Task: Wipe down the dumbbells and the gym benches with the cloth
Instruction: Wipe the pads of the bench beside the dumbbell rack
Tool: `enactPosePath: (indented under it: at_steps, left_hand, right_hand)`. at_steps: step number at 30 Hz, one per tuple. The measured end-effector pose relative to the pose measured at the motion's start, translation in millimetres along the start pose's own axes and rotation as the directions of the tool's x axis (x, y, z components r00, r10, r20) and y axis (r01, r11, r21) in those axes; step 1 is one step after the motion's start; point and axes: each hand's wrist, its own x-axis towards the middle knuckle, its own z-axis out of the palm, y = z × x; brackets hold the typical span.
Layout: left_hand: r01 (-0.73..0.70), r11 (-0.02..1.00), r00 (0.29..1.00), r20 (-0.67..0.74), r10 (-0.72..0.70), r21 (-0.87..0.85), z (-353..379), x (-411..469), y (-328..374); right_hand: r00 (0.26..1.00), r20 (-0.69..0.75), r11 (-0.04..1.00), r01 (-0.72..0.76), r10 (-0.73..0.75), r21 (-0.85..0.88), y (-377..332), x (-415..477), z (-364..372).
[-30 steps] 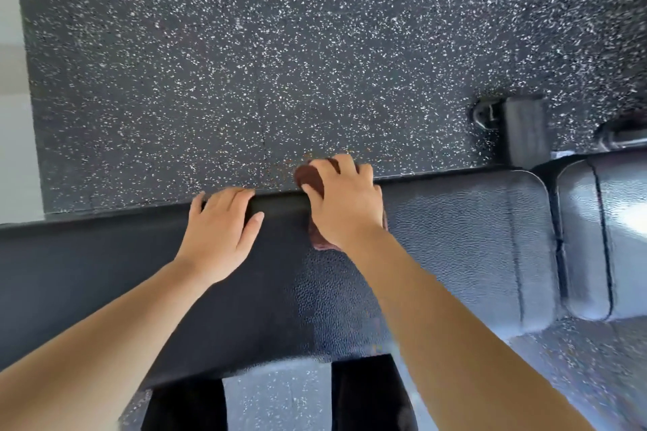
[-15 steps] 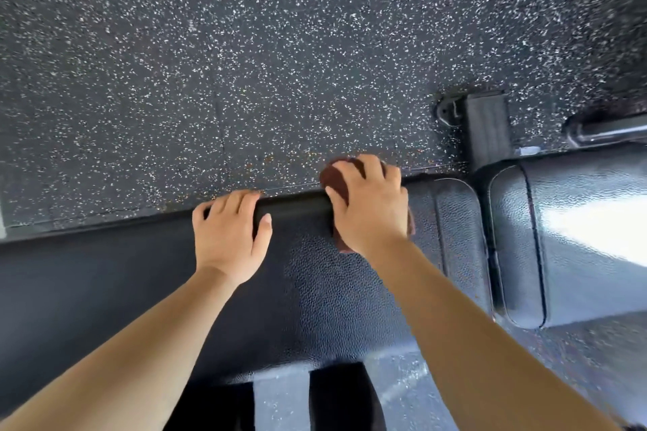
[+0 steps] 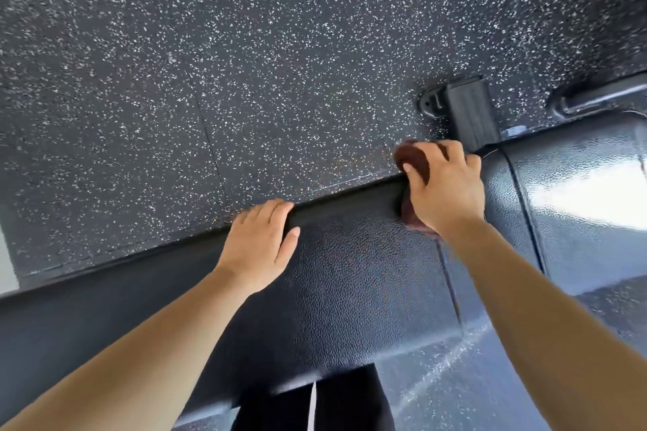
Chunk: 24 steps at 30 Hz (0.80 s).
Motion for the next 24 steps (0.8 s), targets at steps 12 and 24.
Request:
enactPosePath:
  at_steps: [12, 24]
  left_hand:
    - [0.031, 0.999, 0.999, -0.008, -0.031, 0.008, 0.9, 33.3, 71.1]
    - [0.156, 0.986, 0.978, -0.129, -0.162, -0.053, 20.5, 105.0, 198.4]
  right_hand:
    - [0.997, 0.046, 0.997, 0.064, -0.062, -0.036, 11.2, -12.0, -6.9]
    - [0.952, 0.172, 0.943, 0.283, -0.254, -0.177, 96.1, 63.7, -48.0]
